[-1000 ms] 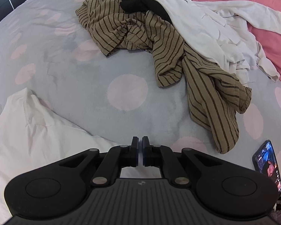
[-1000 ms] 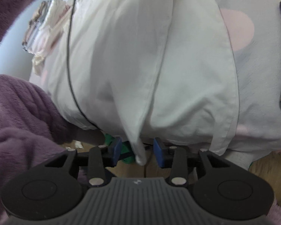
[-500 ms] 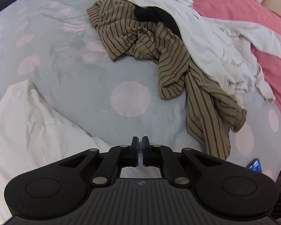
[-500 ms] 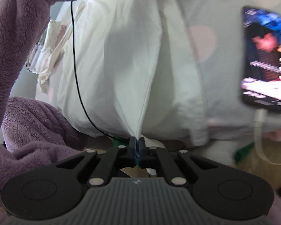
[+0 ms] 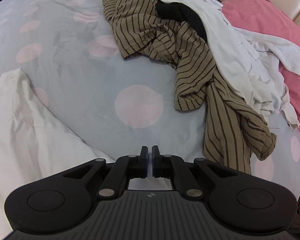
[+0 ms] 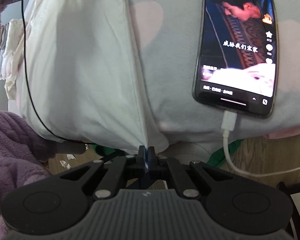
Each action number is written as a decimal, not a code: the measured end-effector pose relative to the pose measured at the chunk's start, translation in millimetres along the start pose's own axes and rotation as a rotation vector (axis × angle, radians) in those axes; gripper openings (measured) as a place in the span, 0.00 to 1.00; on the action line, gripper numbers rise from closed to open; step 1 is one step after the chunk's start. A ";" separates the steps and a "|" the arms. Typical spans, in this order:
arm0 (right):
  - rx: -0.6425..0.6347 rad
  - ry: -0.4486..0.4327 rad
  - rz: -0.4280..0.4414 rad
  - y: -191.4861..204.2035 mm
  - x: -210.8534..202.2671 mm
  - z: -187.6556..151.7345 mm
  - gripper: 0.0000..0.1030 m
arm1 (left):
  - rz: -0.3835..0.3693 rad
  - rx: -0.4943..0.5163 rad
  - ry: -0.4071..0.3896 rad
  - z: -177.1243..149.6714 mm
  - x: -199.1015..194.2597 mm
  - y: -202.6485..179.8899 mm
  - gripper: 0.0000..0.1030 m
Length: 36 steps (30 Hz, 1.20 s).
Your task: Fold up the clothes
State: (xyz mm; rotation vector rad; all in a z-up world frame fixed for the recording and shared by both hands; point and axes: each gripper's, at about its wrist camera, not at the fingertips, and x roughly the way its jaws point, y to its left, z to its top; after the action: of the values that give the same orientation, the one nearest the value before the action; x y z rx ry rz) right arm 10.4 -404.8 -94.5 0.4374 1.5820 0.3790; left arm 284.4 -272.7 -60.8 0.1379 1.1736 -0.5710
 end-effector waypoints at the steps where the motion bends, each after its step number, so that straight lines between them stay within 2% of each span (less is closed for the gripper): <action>1: 0.001 0.000 -0.003 -5.0 -1.2 0.5 0.02 | -0.015 -0.006 -0.008 -0.6 -0.9 1.1 0.02; 4: -0.022 -0.005 -0.044 -5.4 -8.7 -0.2 0.13 | -0.071 -0.018 -0.029 -1.3 -7.8 4.3 0.04; 6: -0.047 -0.028 -0.066 0.1 -17.4 -2.0 0.26 | -0.106 -0.017 -0.049 -0.8 -22.1 5.6 0.15; 7: -0.057 -0.048 -0.068 3.6 -24.1 -2.3 0.26 | -0.114 -0.008 -0.063 -1.0 -30.7 6.3 0.21; 10: -0.099 -0.136 -0.088 17.3 -48.5 -1.1 0.26 | -0.103 0.022 -0.107 -5.7 -57.7 16.2 0.22; 14: -0.142 -0.266 -0.111 34.8 -75.1 13.8 0.26 | -0.059 -0.007 -0.146 -17.1 -86.4 47.0 0.22; 20: -0.224 -0.421 -0.190 65.0 -90.2 64.2 0.21 | -0.004 -0.102 -0.207 -48.7 -113.3 107.1 0.22; 25: -0.210 -0.485 -0.213 79.5 -88.4 125.2 0.23 | -0.019 -0.176 -0.223 -68.8 -108.8 144.1 0.22; 28: -0.178 -0.501 -0.189 85.1 -85.1 168.0 0.23 | -0.033 -0.224 -0.239 -67.3 -100.3 160.7 0.22; 31: -0.178 -0.516 -0.200 91.9 -82.3 197.0 0.23 | -0.068 -0.270 -0.245 -57.3 -88.0 173.5 0.22; 36: -0.080 -0.522 -0.184 81.3 -65.3 242.1 0.24 | -0.105 -0.281 -0.242 -34.9 -62.8 184.0 0.32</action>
State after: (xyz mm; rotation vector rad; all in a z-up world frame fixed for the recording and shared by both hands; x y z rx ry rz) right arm 258.4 -372.0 -11.6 0.2948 1.0829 0.1665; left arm 329.1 -80.5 -52.8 -0.2283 1.0168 -0.4941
